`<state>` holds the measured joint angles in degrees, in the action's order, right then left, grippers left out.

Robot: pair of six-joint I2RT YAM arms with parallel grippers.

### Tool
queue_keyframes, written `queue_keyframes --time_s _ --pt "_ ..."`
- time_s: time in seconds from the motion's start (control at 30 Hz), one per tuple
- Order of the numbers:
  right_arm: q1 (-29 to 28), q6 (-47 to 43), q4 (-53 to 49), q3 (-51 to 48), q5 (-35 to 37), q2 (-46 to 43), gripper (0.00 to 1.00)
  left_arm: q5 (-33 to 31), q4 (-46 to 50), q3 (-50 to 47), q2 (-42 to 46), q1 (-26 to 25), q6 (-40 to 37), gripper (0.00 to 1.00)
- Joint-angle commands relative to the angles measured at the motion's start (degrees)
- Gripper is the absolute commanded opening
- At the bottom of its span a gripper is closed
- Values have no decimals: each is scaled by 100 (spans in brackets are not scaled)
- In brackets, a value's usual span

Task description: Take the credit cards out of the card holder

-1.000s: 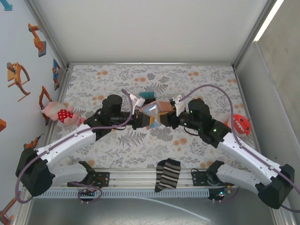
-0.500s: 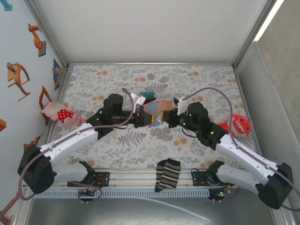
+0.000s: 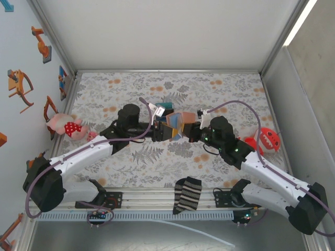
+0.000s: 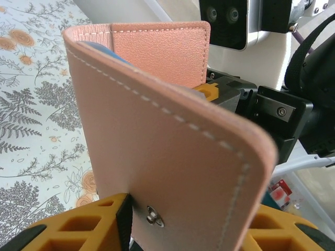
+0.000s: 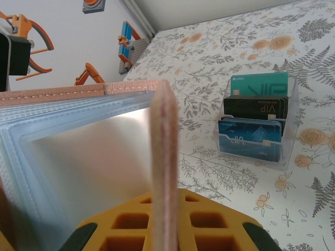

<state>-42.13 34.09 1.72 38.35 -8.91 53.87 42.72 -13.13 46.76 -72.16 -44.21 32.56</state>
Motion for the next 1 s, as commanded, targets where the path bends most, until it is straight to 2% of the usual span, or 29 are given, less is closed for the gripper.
queue_keyframes --time_s 0.0,0.17,0.3,0.47,0.77,0.9,0.93,0.97 --pt "38 74 242 -38 69 -98 0 254 -228 68 63 -14 -68 41" --pt "47 71 189 -71 126 -133 0 256 -85 81 162 -1 -186 43" --pt "47 66 181 -81 126 -182 0 248 103 80 294 12 -341 38" --pt "64 46 135 -79 157 -217 0 239 283 63 426 32 -461 38" --pt "73 80 164 -47 27 -218 0 125 348 43 457 48 -508 20" --pt "73 70 171 -29 -139 -208 0 -107 486 60 448 57 -515 20" --pt "73 63 168 -19 -169 -205 0 -166 503 69 435 55 -515 22" --pt "73 55 162 -19 -213 -201 0 -221 521 70 439 55 -504 29"
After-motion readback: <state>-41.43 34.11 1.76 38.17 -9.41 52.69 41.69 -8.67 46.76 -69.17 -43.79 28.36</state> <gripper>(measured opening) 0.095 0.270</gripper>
